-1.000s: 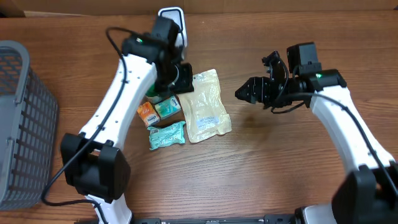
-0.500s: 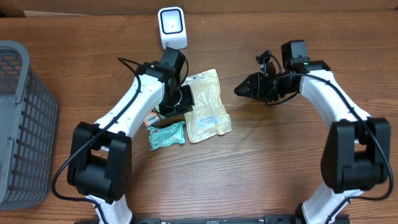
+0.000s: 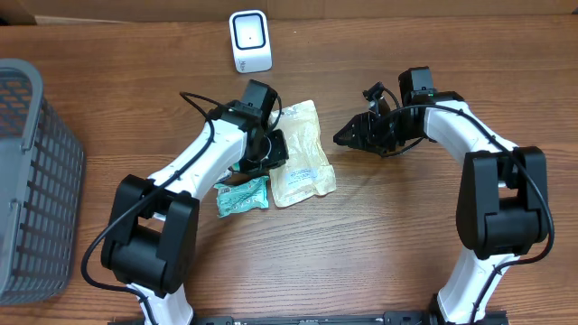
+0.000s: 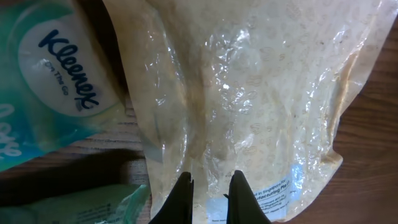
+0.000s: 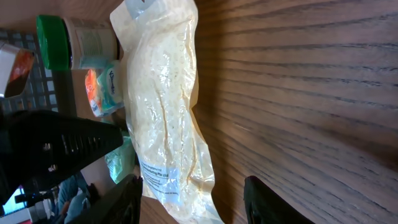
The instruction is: Scan the item barcode
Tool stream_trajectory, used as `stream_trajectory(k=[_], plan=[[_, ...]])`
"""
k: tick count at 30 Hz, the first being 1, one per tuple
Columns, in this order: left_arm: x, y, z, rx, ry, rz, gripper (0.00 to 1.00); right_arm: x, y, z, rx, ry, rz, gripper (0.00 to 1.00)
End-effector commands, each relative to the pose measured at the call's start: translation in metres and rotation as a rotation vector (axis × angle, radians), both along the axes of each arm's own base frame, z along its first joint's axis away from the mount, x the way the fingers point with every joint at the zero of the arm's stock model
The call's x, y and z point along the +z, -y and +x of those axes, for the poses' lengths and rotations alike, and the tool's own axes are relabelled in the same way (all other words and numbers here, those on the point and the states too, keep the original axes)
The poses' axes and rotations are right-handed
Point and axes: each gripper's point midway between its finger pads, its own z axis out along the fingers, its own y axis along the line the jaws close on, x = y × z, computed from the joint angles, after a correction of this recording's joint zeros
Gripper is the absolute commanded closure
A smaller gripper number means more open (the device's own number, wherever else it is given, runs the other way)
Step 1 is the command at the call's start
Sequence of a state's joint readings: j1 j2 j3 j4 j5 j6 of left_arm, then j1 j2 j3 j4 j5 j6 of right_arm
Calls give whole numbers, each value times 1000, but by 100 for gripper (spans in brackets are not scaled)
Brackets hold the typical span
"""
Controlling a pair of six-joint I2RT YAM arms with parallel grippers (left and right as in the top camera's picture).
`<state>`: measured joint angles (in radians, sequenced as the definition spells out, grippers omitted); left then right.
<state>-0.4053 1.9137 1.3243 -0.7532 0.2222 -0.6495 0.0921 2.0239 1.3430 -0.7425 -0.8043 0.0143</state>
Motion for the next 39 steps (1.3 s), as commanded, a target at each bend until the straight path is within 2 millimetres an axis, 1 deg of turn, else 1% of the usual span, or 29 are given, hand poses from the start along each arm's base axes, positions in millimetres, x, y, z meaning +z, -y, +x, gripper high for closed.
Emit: stream_trajectory(k=[1, 2, 7, 12, 16, 20, 21, 22, 24, 25, 26, 27, 29, 32, 34, 35, 37, 39], plan=[[-21, -6, -6, 59, -57, 43, 96, 7, -9, 5, 22, 25, 19, 49], [-25, -7, -6, 78, -77, 32, 96, 2, -13, 4, 19, 8, 20, 49], [-26, -8, -6, 92, -87, 33, 96, -18, -23, -2, 29, -54, 23, 50], [-26, -8, -9, 89, -96, 33, 96, -29, -35, -9, 55, -88, 48, 50], [-26, -8, -9, 89, -96, 32, 96, -42, -53, -18, 76, -140, 59, 49], [-26, -8, -9, 89, -98, 34, 96, -58, -79, -27, 66, -210, 58, 51], [-26, -8, -9, 88, -99, 34, 96, -60, -82, -28, 64, -217, 57, 54], [-26, -8, -10, 88, -99, 35, 96, -63, -87, -29, 65, -225, 58, 60], [-26, -8, -10, 84, -99, 35, 96, -62, -93, -28, 69, -214, 62, 78], [-26, -8, -10, 84, -98, 35, 96, -61, -94, -26, 69, -206, 65, 84], [-26, -8, -10, 84, -99, 36, 96, -61, -94, -25, 66, -205, 66, 92], [-26, -8, -10, 84, -99, 35, 96, -61, -92, -24, 60, -207, 66, 96], [-26, -8, -10, 84, -98, 35, 96, -59, -85, -19, 34, -213, 74, 96], [-26, -8, -11, 83, -105, 30, 96, -45, -68, -9, -9, -207, 100, 96], [-26, -7, -14, 81, -118, 28, 96, -25, -54, -1, -31, -168, 101, 96], [-26, -7, -14, 73, -118, 27, 96, -13, -42, 2, -52, -141, 75, 96], [-26, -6, -14, 63, -116, 22, 96, 4, -29, 3, -71, -96, 19, 96], [-26, -6, -14, 63, -116, 21, 96, 21, -14, 0, -95, -48, -74, 96]])
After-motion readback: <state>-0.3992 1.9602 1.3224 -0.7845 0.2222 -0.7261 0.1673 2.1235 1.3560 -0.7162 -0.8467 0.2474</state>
